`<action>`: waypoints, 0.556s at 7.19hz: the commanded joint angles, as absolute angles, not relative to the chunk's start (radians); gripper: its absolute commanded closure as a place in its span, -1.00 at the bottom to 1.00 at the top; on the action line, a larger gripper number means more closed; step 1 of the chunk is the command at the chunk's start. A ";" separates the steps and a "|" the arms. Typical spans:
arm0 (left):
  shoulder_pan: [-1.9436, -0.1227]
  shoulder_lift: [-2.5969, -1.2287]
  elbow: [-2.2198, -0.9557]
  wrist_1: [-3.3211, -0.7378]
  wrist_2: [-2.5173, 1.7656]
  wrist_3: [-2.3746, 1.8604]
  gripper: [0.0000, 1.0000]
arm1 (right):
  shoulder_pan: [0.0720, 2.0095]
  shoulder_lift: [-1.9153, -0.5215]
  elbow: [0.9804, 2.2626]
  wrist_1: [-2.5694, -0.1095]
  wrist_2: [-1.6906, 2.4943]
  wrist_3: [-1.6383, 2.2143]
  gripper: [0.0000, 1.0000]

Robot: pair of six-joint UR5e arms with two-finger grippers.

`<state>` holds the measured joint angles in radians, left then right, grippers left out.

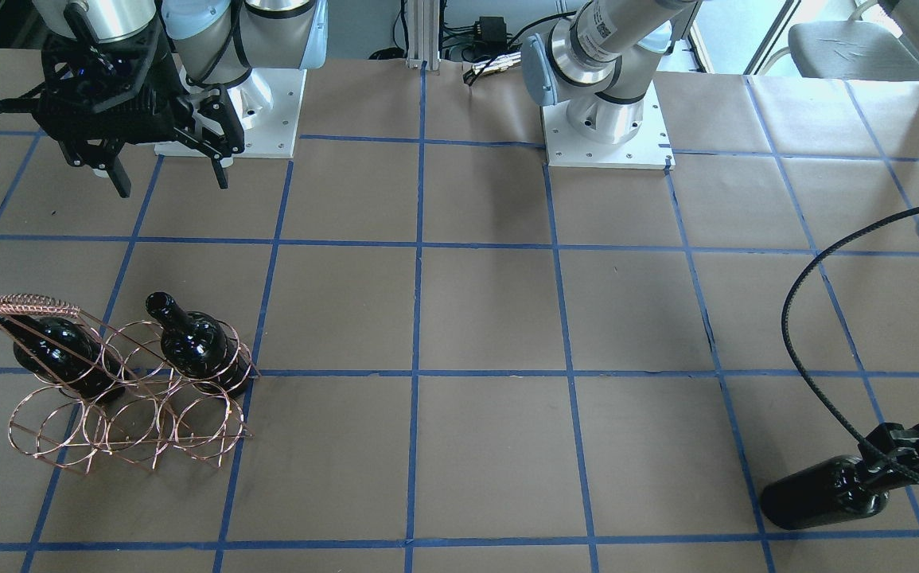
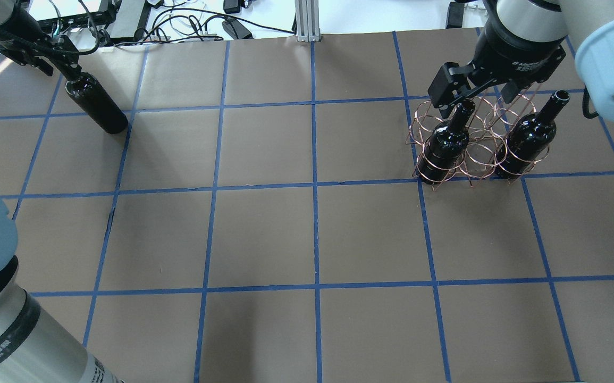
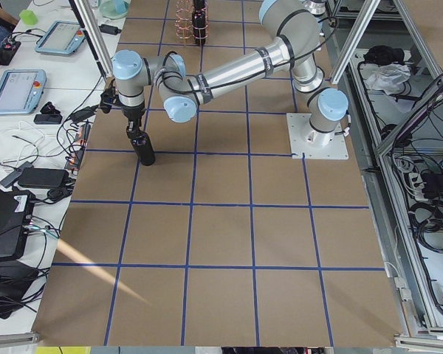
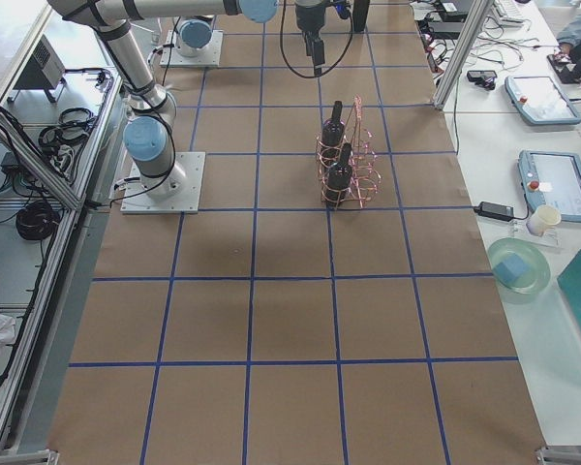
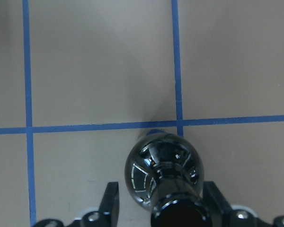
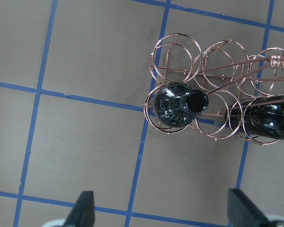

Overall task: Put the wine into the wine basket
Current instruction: 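Lower the held bottle upright toward the table with the left gripper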

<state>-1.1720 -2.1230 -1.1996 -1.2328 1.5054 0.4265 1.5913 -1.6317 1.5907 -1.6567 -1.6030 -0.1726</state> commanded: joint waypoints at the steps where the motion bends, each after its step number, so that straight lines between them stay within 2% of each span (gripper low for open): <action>1: -1.172 -2.123 -1.200 -1.233 1.505 0.426 1.00 | 1.591 -1.629 1.591 -1.657 -1.603 -0.172 -1.00; 4: -1.172 -2.108 -1.200 -1.243 1.505 0.426 1.00 | 1.591 -1.631 1.591 -1.657 -1.603 -0.173 -1.00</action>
<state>-1.1725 -2.1181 -1.1996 -1.2388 1.5038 0.4264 1.5908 -1.6301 1.5907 -1.6567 -1.6030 -0.1731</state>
